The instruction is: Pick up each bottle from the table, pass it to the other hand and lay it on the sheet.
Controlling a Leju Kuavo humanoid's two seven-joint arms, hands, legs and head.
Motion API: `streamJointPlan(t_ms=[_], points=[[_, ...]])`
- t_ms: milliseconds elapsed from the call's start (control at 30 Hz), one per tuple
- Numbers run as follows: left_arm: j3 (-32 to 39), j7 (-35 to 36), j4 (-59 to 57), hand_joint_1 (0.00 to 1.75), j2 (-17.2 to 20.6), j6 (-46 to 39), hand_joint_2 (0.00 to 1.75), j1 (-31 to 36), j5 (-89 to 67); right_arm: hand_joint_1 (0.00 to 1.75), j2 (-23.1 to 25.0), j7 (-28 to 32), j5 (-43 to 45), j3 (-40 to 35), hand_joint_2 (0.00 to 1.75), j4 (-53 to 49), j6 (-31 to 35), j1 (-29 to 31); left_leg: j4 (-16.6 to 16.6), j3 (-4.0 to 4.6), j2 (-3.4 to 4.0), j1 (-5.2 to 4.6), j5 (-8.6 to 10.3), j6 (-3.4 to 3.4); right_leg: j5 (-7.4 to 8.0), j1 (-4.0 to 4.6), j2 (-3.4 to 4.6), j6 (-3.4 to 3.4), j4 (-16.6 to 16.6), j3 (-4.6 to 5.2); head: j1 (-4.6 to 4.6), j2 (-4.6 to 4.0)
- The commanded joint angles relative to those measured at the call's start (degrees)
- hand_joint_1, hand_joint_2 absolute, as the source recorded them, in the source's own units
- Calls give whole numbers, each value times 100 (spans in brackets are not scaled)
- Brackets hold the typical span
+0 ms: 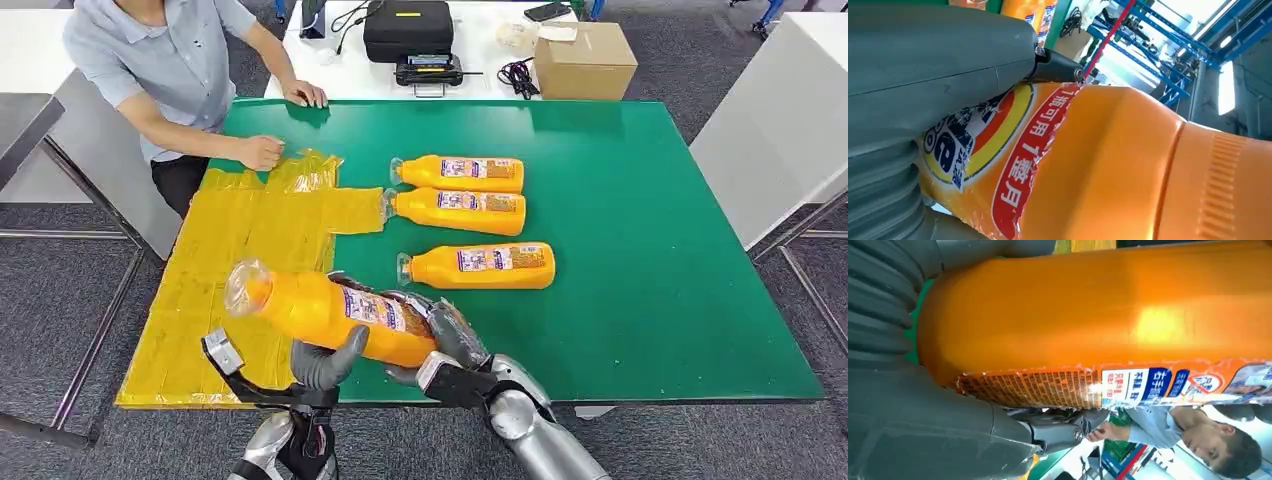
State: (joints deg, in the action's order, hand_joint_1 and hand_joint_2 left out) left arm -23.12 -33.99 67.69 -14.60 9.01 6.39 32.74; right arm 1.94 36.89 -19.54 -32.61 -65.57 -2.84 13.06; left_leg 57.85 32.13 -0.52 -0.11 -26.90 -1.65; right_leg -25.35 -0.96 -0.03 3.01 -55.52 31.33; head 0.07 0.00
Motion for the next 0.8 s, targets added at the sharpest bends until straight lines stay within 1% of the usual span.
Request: streamJointPlan(t_ms=[33, 67, 100, 200, 233, 400, 433, 467, 600, 633, 700, 733, 800], points=[[-86, -95, 109, 175, 131, -97, 175, 111, -226, 0, 55, -90, 49, 215, 175, 577, -16, 123, -2, -8, 1, 3, 1, 7, 1, 4, -2, -9, 3, -9, 2, 0], [-87, -94, 108, 175, 136, -132, 175, 114, -263, 0, 60, -94, 49, 215, 175, 578, -19, 118, -3, -4, 1, 2, 2, 6, 2, 3, -1, -7, 3, -4, 2, 0], [-114, -142, 131, 175, 155, -623, 175, 132, -621, 0, 74, -113, 51, 262, 175, 554, -6, 74, -3, -10, 3, 5, 1, 9, 1, 6, 0, -12, 3, -11, 2, 0], [-107, -132, 121, 175, 152, -735, 175, 162, -705, 0, 73, -115, 55, 276, 175, 537, 8, 36, -1, -11, 1, 6, 0, 10, 0, 7, -3, -13, 3, -13, 2, 0], [-136, -182, 147, 175, 169, -1044, 175, 180, -984, 0, 77, -126, 43, 301, 175, 512, 64, 2, -4, -10, 1, 3, 1, 8, 1, 4, -2, -10, 4, -11, 2, 0], [-166, -217, 400, 175, 225, -1592, 175, 173, -1564, 0, 99, -113, 60, 409, 175, 468, 154, -116, -2, -10, 3, 5, 0, 10, -1, 6, -1, -13, 1, -10, 2, 0], [-180, -172, 431, 175, 237, -1901, 175, 170, -1831, 0, 109, -101, 76, 467, 175, 449, 195, -167, -1, -4, 0, 4, 1, 8, 0, 5, -4, -10, 1, -5, 4, 0], [-181, -168, 452, 175, 235, -1909, 175, 166, -1841, 0, 100, -98, 75, 471, 175, 445, 206, -183, -2, -4, 0, 3, 1, 7, 1, 3, -3, -8, 2, -5, 2, 0], [-240, -134, 462, 175, 335, -2817, 175, 202, -2812, 0, 69, -44, 96, 613, 175, 334, 328, -365, -2, -10, -3, 4, 1, 10, -1, 5, -7, -13, 1, -12, 2, 0], [-310, -185, 428, 175, 435, -3392, 175, 278, -3538, 0, 62, -6, 80, 653, 175, 274, 354, -410, -3, -9, -2, 5, 1, 9, 0, 6, -5, -12, 3, -10, 2, 0], [-227, -87, 424, 175, 549, -3753, 175, 364, -4189, 0, 57, 31, 20, 722, 175, 202, 391, -454, -3, -10, -5, 5, 2, 12, -2, 6, -9, -15, 0, -12, 2, 0], [-191, 17, 347, 175, 632, -4130, 175, 433, -4727, 0, 79, 32, 9, 764, 175, 192, 428, -462, -4, -6, -1, 4, 2, 9, 1, 5, -4, -11, 4, -7, 2, 0], [-24, 113, 360, 175, 685, -4114, 175, 483, -4986, 0, 133, 30, -1, 840, 175, 154, 424, -471, -3, -9, 1, 5, 2, 12, 1, 6, -3, -15, 1, -9, 2, 0]])
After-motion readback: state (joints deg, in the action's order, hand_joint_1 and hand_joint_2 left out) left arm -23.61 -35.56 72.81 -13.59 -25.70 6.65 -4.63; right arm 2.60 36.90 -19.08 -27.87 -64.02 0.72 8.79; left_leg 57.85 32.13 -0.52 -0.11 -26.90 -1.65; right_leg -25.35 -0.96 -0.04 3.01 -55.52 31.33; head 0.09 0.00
